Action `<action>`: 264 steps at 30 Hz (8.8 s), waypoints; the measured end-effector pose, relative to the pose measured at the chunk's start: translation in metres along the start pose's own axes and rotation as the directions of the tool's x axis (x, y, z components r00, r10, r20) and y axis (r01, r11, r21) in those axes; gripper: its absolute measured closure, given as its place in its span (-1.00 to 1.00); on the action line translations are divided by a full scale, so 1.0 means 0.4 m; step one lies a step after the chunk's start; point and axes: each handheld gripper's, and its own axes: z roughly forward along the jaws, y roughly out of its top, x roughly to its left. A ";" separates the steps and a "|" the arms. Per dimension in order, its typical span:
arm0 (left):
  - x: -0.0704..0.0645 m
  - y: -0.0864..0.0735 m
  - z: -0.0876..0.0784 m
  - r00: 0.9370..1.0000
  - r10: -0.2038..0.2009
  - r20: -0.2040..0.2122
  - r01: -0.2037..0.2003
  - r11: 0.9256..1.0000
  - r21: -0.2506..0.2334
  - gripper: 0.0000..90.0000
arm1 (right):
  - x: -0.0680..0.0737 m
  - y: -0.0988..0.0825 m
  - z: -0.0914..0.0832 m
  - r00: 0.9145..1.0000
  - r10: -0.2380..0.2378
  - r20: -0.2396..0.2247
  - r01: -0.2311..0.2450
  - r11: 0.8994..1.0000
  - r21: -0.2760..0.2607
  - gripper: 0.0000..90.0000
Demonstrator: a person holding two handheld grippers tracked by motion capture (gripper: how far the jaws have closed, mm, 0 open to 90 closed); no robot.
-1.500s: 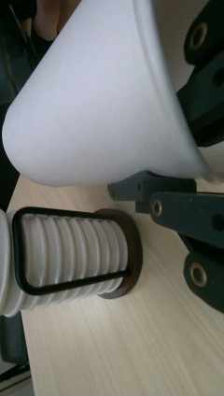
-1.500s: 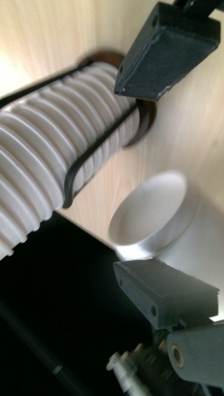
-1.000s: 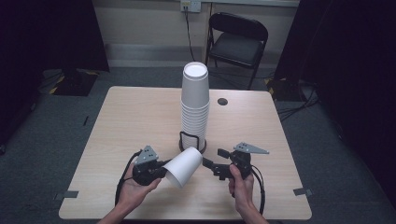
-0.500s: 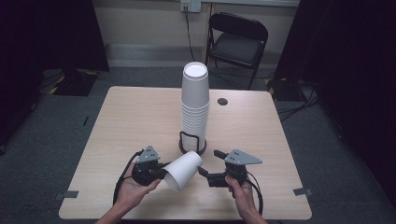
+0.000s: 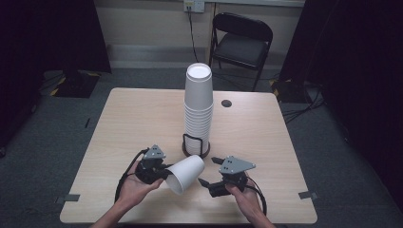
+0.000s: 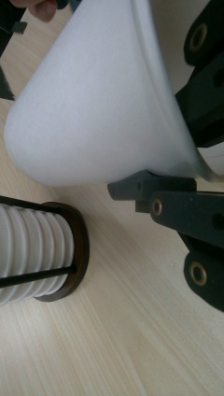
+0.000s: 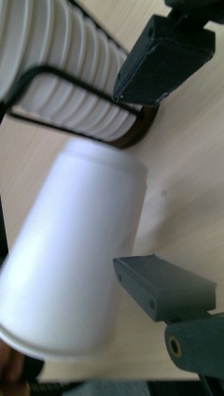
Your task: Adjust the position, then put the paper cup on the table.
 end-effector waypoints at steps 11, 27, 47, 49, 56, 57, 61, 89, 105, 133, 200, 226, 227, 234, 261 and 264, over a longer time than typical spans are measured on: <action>0.000 0.027 0.010 1.000 0.007 0.004 -0.007 0.999 0.034 0.92 | 0.021 0.000 0.010 0.959 -0.282 0.034 0.281 0.959 0.039 -0.64; -0.037 0.056 0.029 0.996 0.082 0.023 -0.084 0.988 0.130 0.92 | 0.079 0.004 0.029 0.824 -0.565 0.039 0.560 0.823 0.093 -0.71; -0.043 0.075 0.055 0.990 -0.010 0.138 -0.012 0.988 0.156 0.93 | 0.121 0.015 0.057 0.792 -0.611 0.009 0.610 0.791 0.056 -0.83; -0.042 0.076 0.057 0.989 -0.015 0.146 -0.007 0.988 0.153 0.93 | 0.124 0.019 0.059 0.795 -0.606 0.006 0.605 0.795 0.048 -0.83; -0.048 0.071 0.074 0.989 -0.030 0.146 0.007 0.988 0.153 0.94 | 0.145 0.035 0.073 0.799 -0.602 -0.011 0.602 0.799 0.013 -0.82; -0.047 0.069 0.075 0.989 -0.034 0.145 0.012 0.989 0.149 0.94 | 0.143 0.034 0.072 0.806 -0.592 -0.015 0.592 0.806 0.011 -0.82; -0.047 0.070 0.078 0.987 -0.050 0.151 0.027 0.989 0.146 0.93 | 0.145 0.034 0.073 0.806 -0.592 -0.007 0.592 0.806 -0.001 -0.83; -0.038 0.037 0.065 0.982 -0.097 0.161 0.100 0.995 -0.012 0.69 | 0.110 0.032 0.053 0.886 -0.463 -0.006 0.462 0.885 -0.049 -0.76; -0.030 0.030 0.049 0.989 -0.069 0.128 0.081 0.993 -0.084 0.49 | 0.088 0.031 0.058 0.929 -0.370 -0.009 0.368 0.928 -0.059 -0.76; 0.003 0.015 0.014 0.996 -0.088 -0.012 0.083 0.969 -0.232 -0.28 | -0.027 -0.004 0.027 0.992 -0.070 0.103 0.076 0.996 -0.050 -0.75; 0.054 -0.090 -0.044 0.981 -0.084 -0.174 0.035 0.963 -0.266 -0.65 | -0.395 0.025 -0.013 0.891 0.263 0.370 -0.199 0.959 -0.202 -0.76; 0.073 -0.101 -0.047 0.980 -0.099 -0.172 0.049 0.960 -0.274 -0.65 | -0.426 -0.005 0.106 0.875 0.325 0.358 -0.286 0.945 -0.159 -0.78; 0.074 -0.101 -0.047 0.980 -0.102 -0.172 0.052 0.960 -0.275 -0.65 | -0.427 -0.006 0.108 0.872 0.333 0.358 -0.294 0.942 -0.160 -0.78; 0.076 -0.101 -0.047 0.979 -0.100 -0.178 0.049 0.961 -0.271 -0.64 | -0.429 -0.019 0.118 0.873 0.323 0.364 -0.289 0.946 -0.147 -0.78; 0.084 -0.103 -0.035 0.975 -0.117 -0.190 0.065 0.964 -0.257 -0.64 | -0.401 -0.063 0.087 0.863 0.323 0.389 -0.312 0.945 -0.094 -0.76; 0.085 -0.102 -0.034 0.976 -0.107 -0.188 0.058 0.967 -0.249 -0.62 | -0.400 -0.069 0.091 0.863 0.322 0.390 -0.322 0.944 -0.068 -0.74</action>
